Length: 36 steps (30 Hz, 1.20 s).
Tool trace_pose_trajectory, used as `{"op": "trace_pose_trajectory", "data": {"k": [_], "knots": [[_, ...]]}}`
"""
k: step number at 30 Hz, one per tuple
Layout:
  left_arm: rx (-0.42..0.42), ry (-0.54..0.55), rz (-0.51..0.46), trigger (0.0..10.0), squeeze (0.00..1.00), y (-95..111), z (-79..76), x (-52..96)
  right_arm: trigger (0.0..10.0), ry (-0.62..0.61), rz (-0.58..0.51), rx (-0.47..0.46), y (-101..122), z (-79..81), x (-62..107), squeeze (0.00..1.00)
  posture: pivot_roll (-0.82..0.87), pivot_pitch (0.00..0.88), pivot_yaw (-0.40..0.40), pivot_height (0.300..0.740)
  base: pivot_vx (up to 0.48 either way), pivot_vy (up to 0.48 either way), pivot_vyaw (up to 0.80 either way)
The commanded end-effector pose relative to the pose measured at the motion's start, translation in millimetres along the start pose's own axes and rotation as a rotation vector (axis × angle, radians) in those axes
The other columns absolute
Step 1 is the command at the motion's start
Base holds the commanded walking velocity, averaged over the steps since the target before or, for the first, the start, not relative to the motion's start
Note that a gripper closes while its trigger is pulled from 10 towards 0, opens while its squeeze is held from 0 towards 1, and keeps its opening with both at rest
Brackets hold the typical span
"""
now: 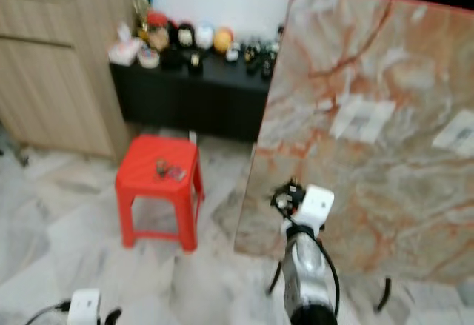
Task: Hang keys on a hook
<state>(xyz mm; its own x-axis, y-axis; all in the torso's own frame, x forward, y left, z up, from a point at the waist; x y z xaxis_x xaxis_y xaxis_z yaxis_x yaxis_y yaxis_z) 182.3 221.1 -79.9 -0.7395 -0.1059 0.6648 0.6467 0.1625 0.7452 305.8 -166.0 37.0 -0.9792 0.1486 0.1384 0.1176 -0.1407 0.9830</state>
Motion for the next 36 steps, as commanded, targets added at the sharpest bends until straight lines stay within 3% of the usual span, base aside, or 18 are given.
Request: {"op": "trace_pose_trajectory", "data": {"k": [1,10,20,28,36], "knots": [[-0.019,0.005,0.023,10.0,0.0,-6.9,4.3,3.3,10.0,0.001,-0.023,-0.015,6.1,4.6,-3.1,0.0,0.06,0.0,-0.114,0.74,0.307,0.0,0.0],[-0.021,0.003,0.018,10.0,0.0,-6.2,3.3,3.0,10.0,-0.02,-0.02,-0.026,4.2,1.0,-1.3,0.0,0.06,0.0,-0.112,0.74,0.064,0.0,-0.23],[-0.024,0.004,0.026,10.0,0.0,-8.8,4.2,4.2,10.0,-0.113,-0.077,0.036,10.9,-12.9,3.1,0.0,0.07,0.0,-0.112,0.74,0.0,0.0,0.0],[-0.028,0.002,0.027,10.0,0.0,-8.8,3.1,3.9,10.0,-0.299,-0.228,0.193,41.8,-35.1,3.1,0.0,0.06,0.0,-0.11,0.74,0.0,0.0,0.0],[-0.028,0.0,0.024,10.0,0.0,-8.2,2.3,3.6,10.0,-0.327,-0.307,0.314,58.1,-37.1,1.4,0.0,0.06,0.0,-0.11,0.74,0.0,0.0,0.0]]}}
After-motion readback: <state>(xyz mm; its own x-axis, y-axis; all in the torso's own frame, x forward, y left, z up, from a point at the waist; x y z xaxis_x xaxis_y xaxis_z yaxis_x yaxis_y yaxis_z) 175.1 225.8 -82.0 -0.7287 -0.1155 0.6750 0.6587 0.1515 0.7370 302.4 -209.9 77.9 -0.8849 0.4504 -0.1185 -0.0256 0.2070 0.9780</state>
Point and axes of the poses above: a point about 5 cm out from each wrist's last joint towards the gripper, its own x axis pointing back from the gripper into the wrist, its own y axis along the axis of the wrist's last joint, z = x × y, the point moved 1 cm from there along -x, pointing out of the wrist towards the gripper, and after that the axes turned 8 degrees about x, right-handed, at the moved point
